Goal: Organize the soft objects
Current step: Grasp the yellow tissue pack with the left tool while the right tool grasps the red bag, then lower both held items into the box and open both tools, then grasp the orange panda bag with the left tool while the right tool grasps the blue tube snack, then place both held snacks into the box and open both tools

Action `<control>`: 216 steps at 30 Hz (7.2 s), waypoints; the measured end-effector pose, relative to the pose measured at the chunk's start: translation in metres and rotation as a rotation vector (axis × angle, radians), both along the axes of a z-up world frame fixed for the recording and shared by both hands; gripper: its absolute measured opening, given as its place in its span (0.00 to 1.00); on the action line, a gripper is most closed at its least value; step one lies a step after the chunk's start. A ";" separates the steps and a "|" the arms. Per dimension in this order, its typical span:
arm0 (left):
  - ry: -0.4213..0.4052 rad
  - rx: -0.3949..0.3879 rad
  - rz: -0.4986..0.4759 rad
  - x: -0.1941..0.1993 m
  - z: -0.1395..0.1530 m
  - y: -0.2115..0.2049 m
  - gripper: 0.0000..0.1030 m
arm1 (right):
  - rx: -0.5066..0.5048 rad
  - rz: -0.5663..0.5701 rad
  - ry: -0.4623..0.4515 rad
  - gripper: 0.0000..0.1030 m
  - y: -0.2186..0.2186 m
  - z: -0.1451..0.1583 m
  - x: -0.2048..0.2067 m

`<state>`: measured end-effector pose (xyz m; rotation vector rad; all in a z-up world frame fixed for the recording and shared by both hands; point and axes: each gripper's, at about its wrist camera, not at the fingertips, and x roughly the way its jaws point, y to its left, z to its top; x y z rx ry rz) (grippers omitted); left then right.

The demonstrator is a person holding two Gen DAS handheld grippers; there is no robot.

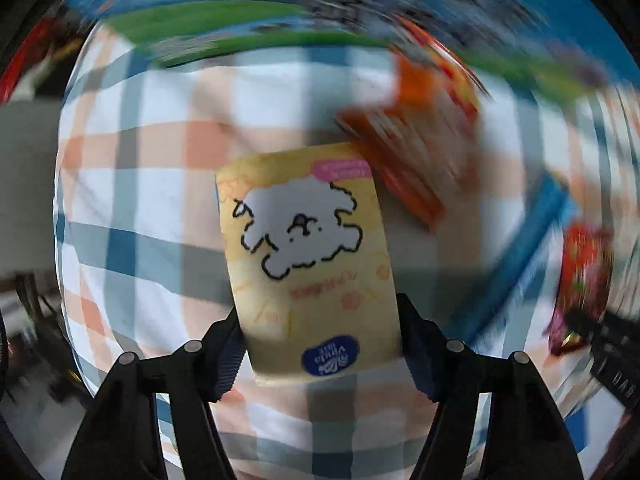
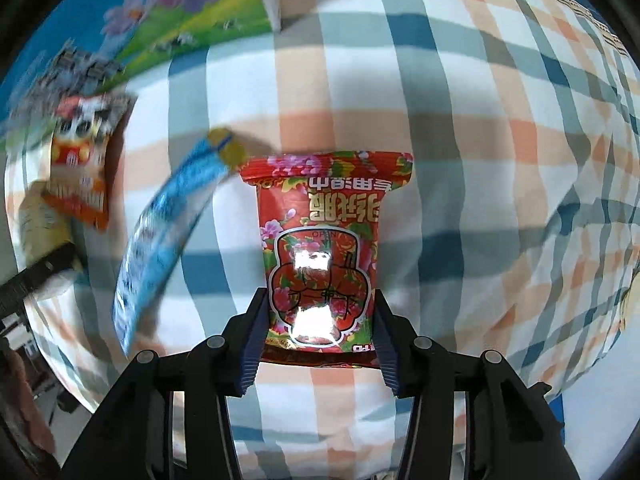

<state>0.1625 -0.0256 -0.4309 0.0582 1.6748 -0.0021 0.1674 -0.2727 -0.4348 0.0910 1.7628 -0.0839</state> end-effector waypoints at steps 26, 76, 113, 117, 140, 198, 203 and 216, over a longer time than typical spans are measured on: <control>-0.037 -0.130 0.158 0.031 0.014 0.027 0.58 | 0.014 -0.060 -0.026 0.47 0.024 -0.008 -0.016; 0.082 -0.268 0.069 0.257 0.023 0.052 0.59 | 0.159 0.079 -0.074 0.46 0.136 0.023 0.254; -0.374 -0.107 0.024 0.177 0.160 0.053 0.97 | 0.005 0.051 -0.286 1.00 0.121 0.111 0.184; -0.439 -0.086 0.017 0.158 0.183 0.054 0.97 | -0.003 0.044 -0.336 1.00 0.116 0.130 0.164; -0.453 -0.072 0.074 0.079 0.201 0.065 0.97 | 0.143 -0.037 -0.363 1.00 0.101 0.179 0.079; 0.041 -0.125 0.018 0.035 -0.023 0.002 0.39 | 0.169 -0.004 0.093 0.23 0.048 -0.018 0.003; -0.008 -0.144 0.023 0.036 0.015 -0.017 0.36 | 0.151 -0.016 0.095 0.19 0.054 -0.029 0.011; -0.269 -0.254 -0.019 0.096 0.181 0.013 0.36 | 0.279 0.099 -0.172 0.18 0.065 0.141 0.050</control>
